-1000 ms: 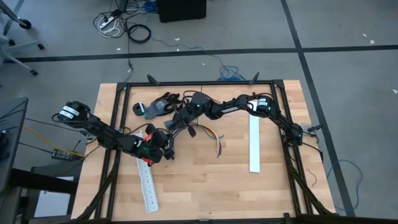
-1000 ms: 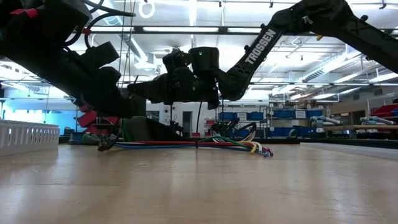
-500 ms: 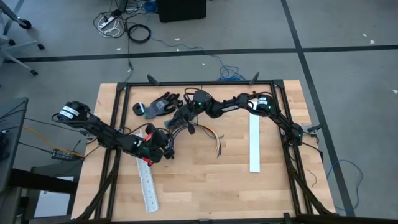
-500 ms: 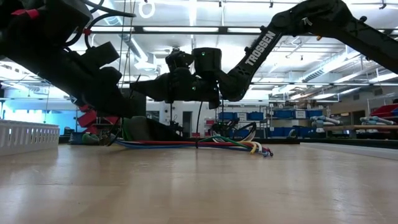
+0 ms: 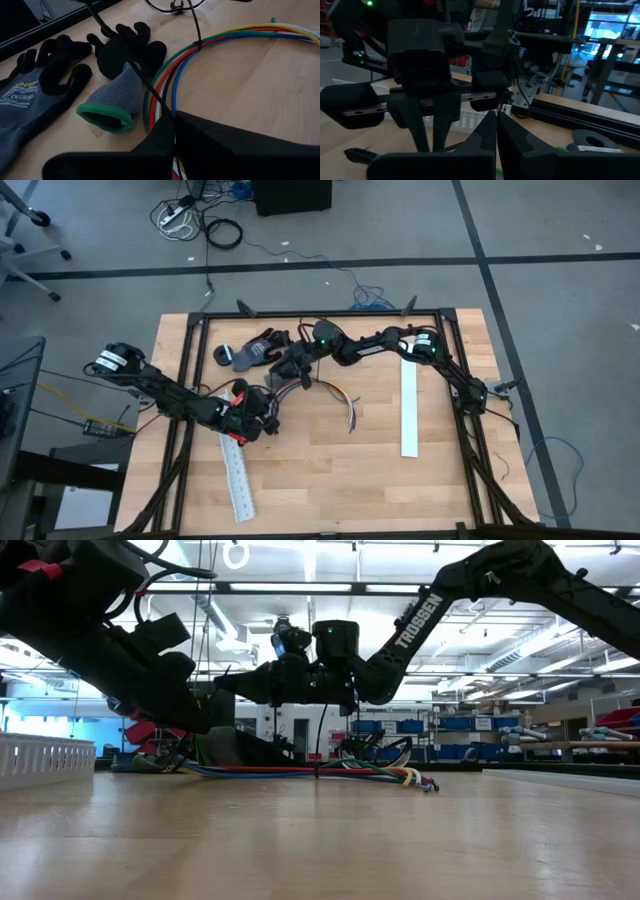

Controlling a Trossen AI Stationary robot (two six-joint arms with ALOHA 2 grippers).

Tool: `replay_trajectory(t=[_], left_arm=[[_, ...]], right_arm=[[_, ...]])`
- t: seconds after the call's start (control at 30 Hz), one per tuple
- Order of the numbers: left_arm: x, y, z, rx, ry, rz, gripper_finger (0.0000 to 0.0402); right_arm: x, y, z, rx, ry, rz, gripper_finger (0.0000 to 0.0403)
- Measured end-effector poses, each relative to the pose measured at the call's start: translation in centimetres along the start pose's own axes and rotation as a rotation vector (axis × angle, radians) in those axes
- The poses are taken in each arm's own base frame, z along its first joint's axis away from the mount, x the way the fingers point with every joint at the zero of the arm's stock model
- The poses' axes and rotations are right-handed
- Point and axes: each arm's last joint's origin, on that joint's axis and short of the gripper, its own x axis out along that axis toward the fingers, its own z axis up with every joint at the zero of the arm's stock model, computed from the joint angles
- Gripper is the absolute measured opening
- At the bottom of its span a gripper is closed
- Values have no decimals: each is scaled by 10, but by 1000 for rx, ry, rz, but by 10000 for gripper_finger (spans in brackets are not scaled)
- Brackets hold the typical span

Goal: Ziptie cables
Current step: Wrap the cables together using the black zip

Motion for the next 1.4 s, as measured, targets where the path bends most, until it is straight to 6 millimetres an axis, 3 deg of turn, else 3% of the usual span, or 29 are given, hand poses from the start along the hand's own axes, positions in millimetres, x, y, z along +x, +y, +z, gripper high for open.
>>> replay_trajectory(t=[0.37, 1.0, 1.4], left_arm=[[0, 0, -1, -49, 7, 2, 3], [-2, 10, -16, -116, 206, 16, 2], [-3, 14, -19, -126, 238, 37, 2]], right_arm=[[-2, -2, 13, -16, -108, -25, 0], [-12, -13, 21, -35, -179, -82, 0], [-21, -21, 28, -21, -239, -100, 0]])
